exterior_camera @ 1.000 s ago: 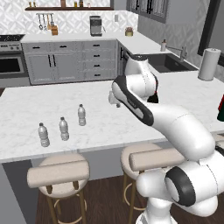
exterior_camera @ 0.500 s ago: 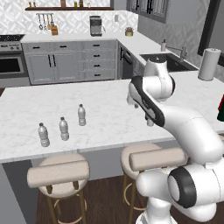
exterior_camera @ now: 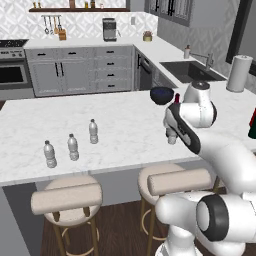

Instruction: Move the plastic bottles in the middle to the plastics group, and the glass bottles in the middle to the glass group.

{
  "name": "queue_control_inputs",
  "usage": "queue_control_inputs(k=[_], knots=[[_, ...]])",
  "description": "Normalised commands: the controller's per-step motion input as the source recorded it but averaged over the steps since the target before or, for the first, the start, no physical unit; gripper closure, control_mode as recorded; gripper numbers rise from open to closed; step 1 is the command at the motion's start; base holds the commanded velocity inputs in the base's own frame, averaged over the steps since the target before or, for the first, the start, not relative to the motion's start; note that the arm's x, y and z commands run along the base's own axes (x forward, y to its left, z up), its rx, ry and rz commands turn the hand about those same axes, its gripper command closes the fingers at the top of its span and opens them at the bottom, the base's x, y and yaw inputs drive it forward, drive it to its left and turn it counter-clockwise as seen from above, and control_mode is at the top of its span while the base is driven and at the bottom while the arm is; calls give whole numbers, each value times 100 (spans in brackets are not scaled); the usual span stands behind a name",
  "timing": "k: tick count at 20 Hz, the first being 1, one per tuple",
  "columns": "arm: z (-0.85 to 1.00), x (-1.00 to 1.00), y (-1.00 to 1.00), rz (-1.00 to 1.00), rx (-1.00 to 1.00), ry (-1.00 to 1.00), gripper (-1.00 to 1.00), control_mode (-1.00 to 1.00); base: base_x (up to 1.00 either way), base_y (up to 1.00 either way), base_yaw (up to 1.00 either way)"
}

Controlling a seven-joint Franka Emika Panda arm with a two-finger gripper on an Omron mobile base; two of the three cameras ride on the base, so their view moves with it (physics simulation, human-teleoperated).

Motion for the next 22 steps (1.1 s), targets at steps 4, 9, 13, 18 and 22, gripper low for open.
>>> queue_control_inputs(k=[4, 9, 13, 18, 22], knots=[[-19, 21, -50, -4, 5, 0, -100, -100, 0, 0, 0], [-11, 56, -17, 0, 0, 0, -100, -100, 0, 0, 0], [-14, 51, -4, 0, 0, 0, -100, -100, 0, 0, 0], [-23, 38, -4, 0, 0, -9, -100, -100, 0, 0, 0], [-28, 30, -10, 0, 0, -11, -100, -100, 0, 0, 0]])
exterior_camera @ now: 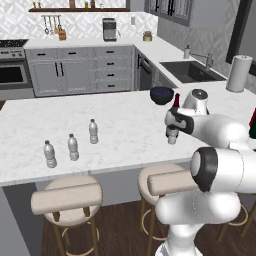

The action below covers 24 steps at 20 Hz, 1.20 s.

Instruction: Move the plastic bottles in the middle to the plastics group, and the glass bottles in the middle to the glass group.

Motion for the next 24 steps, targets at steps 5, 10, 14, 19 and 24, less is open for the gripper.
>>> queue_control_inputs(k=[5, 10, 14, 19, 24], knots=[[-25, 19, -11, -6, 1, -4, -100, -100, 0, 0, 0], [-1, 41, -5, -10, 5, 0, -100, -100, 0, 0, 0], [0, 33, 0, -9, 5, 0, -100, -100, 0, 0, 0], [-11, 24, 0, -7, 5, 0, -100, -100, 0, 0, 0], [-20, 27, 0, -8, 1, 0, -100, -100, 0, 0, 0]])
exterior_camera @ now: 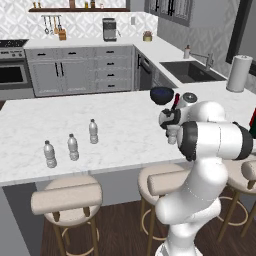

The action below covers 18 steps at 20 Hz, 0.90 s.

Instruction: Move the plastic bottles in the middle to the plastics group, and the glass bottles in the middle to the glass group.

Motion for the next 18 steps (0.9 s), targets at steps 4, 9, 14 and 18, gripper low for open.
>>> queue_control_inputs(k=[4, 9, 14, 18], knots=[[-17, 13, 0, -6, 0, 0, -100, -100, 0, 0, 0], [-16, 19, -2, -6, 0, 1, -100, -100, 0, 0, 0], [-17, 21, -6, -5, 0, 5, -100, -100, 0, 0, 0], [-15, 22, -7, -4, 0, 6, -100, -100, 0, 0, 0]])
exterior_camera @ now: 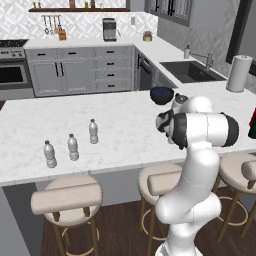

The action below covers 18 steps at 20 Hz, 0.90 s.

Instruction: Move the plastic bottles in the middle to the plastics group, and the glass bottles in the middle to the glass group.

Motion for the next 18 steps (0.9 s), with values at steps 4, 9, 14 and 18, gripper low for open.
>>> queue_control_inputs(k=[4, 9, 14, 18], knots=[[-15, 10, -4, -3, 0, 1, -100, -100, 0, 0, 0], [-8, -12, 0, -2, 0, 0, 100, -100, 0, 0, 0], [-1, -19, 0, 0, 0, -3, 100, -100, 0, 0, 0], [26, -42, 16, 2, 3, -6, 100, -100, 0, 0, 0]])
